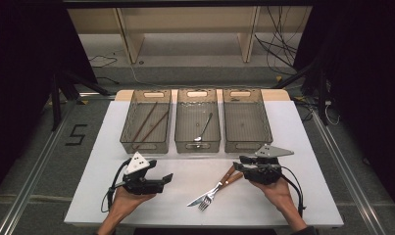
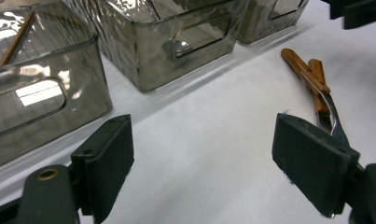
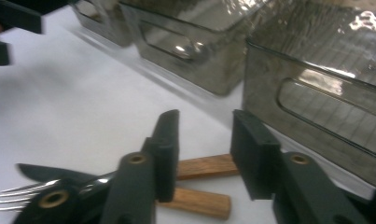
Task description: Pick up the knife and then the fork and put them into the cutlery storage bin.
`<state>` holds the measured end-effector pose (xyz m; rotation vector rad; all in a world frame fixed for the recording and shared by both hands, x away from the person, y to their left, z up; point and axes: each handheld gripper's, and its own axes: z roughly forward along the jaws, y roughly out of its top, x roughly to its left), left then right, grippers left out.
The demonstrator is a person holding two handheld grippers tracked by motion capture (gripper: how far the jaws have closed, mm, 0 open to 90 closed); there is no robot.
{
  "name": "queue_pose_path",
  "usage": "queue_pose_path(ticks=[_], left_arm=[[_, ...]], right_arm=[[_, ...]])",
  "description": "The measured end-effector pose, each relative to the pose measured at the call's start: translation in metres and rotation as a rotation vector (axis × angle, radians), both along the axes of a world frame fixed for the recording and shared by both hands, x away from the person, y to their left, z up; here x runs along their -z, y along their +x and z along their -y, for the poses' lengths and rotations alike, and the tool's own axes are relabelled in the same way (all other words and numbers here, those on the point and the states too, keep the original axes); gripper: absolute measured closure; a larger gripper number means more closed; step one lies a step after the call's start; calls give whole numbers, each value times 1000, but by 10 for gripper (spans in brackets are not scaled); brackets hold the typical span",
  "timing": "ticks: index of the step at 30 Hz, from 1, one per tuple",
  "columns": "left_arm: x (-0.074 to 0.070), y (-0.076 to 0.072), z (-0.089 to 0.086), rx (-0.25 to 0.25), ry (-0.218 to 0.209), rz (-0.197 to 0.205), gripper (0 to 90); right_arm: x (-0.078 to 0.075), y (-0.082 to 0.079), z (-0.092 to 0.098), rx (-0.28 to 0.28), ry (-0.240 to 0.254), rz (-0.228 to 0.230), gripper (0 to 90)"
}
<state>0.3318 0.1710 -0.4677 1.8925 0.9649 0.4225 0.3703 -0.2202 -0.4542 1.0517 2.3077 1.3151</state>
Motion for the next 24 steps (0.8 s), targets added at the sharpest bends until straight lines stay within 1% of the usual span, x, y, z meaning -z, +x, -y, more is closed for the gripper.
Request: queue_pose_path(ticks=[4, 5, 6, 10, 13, 17, 19, 22, 24], left_arm=[[3, -2, -2, -6, -1, -2, 203], [4, -3, -1, -6, -2, 0, 202], [4, -3, -1, -4, 4, 1, 202], [4, -6, 0, 1, 16, 10, 202], [4, -7, -1, 4, 7, 14, 202], [5, -8, -2, 3, 2, 15, 202], [6, -8, -2, 4, 6, 14, 202], [7, -8, -1, 5, 10, 14, 202], [7, -8, -1, 6, 7, 15, 202]], right_arm=[[10, 15, -7, 14, -51, -30, 745], [12, 17, -8, 15, -56, -36, 762], [15, 20, -11, 18, -71, -40, 784], [19, 28, -18, 19, -99, -45, 846], [25, 34, -21, 28, -120, -59, 892], [33, 41, -22, 47, -166, -82, 900], [35, 44, -21, 51, -151, -102, 900], [34, 44, -21, 49, -162, -98, 900], [34, 44, -20, 49, -161, -110, 900]])
